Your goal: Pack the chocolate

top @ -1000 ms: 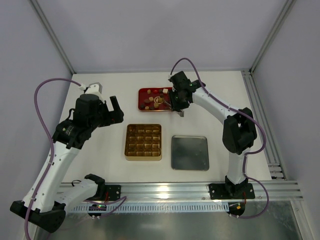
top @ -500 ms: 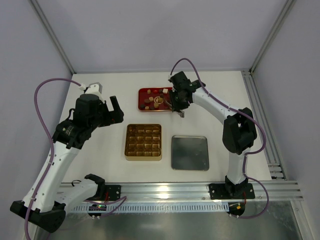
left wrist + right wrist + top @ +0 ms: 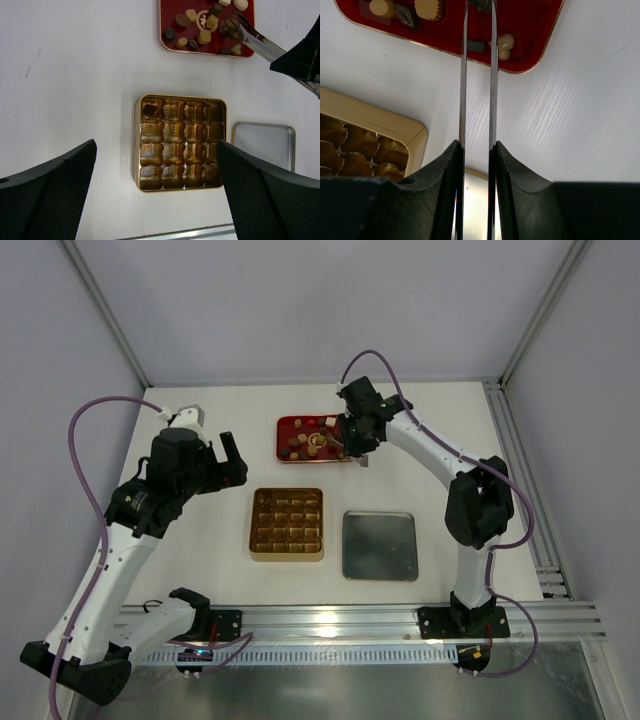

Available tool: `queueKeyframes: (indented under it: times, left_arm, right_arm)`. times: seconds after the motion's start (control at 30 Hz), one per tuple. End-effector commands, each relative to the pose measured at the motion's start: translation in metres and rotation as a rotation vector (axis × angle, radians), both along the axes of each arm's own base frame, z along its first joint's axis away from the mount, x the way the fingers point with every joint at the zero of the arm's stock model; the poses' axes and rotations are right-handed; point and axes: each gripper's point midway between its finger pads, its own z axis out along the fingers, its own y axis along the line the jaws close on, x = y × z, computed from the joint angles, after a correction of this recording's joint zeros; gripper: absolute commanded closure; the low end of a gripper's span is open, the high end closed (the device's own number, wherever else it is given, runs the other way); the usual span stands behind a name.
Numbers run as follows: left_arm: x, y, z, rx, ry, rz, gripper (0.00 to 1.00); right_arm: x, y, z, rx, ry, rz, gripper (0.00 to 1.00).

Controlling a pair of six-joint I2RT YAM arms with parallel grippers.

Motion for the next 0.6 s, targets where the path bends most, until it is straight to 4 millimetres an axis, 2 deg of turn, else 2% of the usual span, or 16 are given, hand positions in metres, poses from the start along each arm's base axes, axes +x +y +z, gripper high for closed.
queueKeyframes:
  times: [0.0,0.4,0.53,0.57]
  left_arm:
    - [0.002,0.000,0.008,-0.008,-0.032,0.003,0.00]
    - [0.004,-0.003,0.007,-0.018,-0.032,-0.004,0.00]
    - [0.005,-0.004,0.005,-0.019,-0.030,-0.005,0.00]
    - [0.005,-0.005,0.006,-0.023,-0.030,-0.006,0.00]
  right_arm:
    - [0.010,-0.002,0.039,0.035,-0.089,-0.002,0.66]
    - [0.005,-0.001,0.050,0.064,-0.096,0.003,0.67]
    - [0.002,-0.001,0.058,0.080,-0.112,-0.001,0.67]
    - [-0.002,0.004,0.059,0.106,-0.099,0.018,0.67]
